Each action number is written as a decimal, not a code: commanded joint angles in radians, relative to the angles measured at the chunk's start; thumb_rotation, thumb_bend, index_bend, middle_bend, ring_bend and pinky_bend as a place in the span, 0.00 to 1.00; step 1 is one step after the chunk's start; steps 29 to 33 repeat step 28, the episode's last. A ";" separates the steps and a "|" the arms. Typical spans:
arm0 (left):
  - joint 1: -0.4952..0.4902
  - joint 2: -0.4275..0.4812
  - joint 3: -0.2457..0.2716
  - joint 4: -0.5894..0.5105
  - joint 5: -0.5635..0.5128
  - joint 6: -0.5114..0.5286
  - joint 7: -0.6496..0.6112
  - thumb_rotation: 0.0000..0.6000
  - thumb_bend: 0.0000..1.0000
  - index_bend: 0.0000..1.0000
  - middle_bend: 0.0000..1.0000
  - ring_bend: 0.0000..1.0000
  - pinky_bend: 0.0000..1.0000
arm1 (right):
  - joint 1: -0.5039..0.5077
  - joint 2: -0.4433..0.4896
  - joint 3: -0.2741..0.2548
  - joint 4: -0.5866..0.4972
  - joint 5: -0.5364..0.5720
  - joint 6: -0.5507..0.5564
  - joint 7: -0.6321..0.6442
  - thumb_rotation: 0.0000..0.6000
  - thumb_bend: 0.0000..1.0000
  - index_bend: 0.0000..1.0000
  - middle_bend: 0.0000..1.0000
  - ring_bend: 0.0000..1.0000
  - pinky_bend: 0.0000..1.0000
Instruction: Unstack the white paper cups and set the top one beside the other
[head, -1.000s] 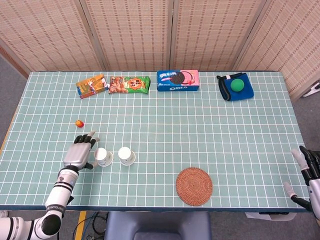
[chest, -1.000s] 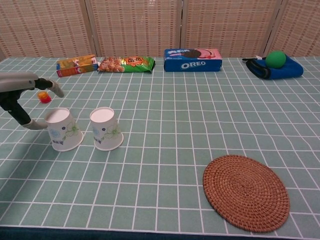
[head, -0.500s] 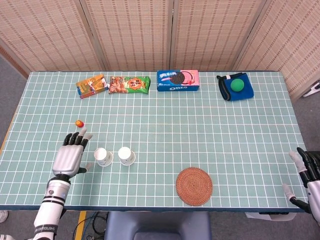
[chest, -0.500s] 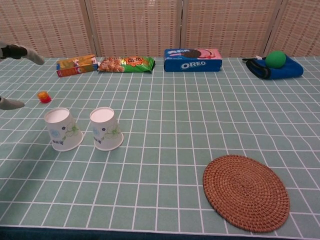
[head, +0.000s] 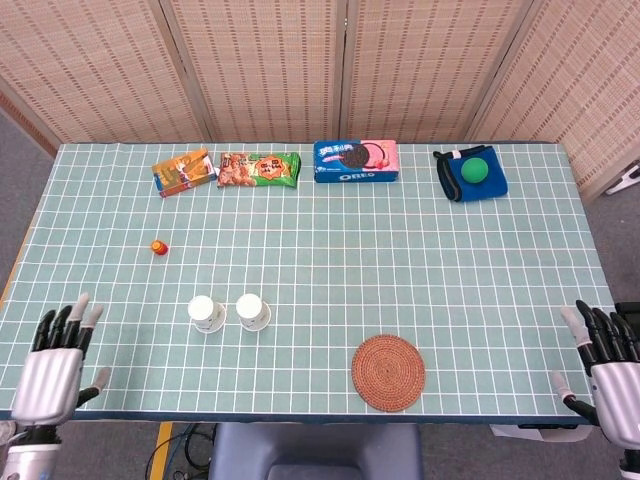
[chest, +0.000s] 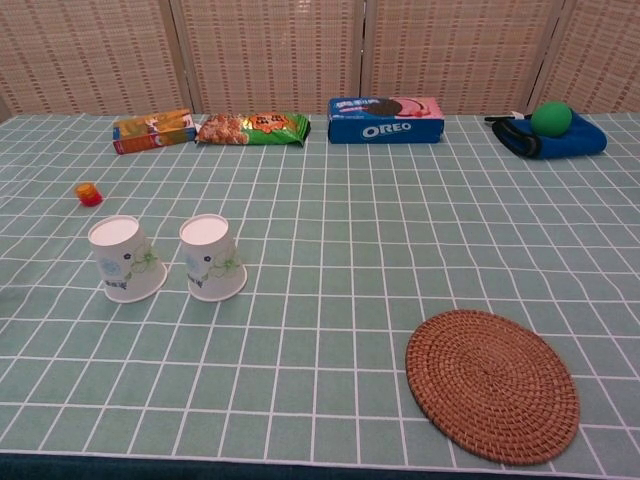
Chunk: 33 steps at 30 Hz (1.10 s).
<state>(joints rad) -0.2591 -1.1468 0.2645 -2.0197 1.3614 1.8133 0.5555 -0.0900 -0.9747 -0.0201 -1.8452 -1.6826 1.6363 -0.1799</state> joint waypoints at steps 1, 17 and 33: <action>0.133 -0.016 0.048 0.219 0.109 0.106 -0.185 1.00 0.30 0.00 0.00 0.00 0.00 | -0.004 -0.050 -0.001 -0.015 0.018 -0.018 -0.073 1.00 0.31 0.01 0.00 0.00 0.00; 0.237 -0.014 -0.066 0.414 0.147 0.065 -0.385 1.00 0.29 0.00 0.00 0.00 0.00 | -0.010 -0.107 0.003 -0.020 0.030 -0.021 -0.167 1.00 0.31 0.01 0.00 0.00 0.00; 0.256 -0.019 -0.108 0.412 0.195 0.003 -0.371 1.00 0.29 0.00 0.00 0.00 0.00 | -0.023 -0.097 -0.006 -0.014 0.008 0.002 -0.153 1.00 0.31 0.01 0.00 0.00 0.00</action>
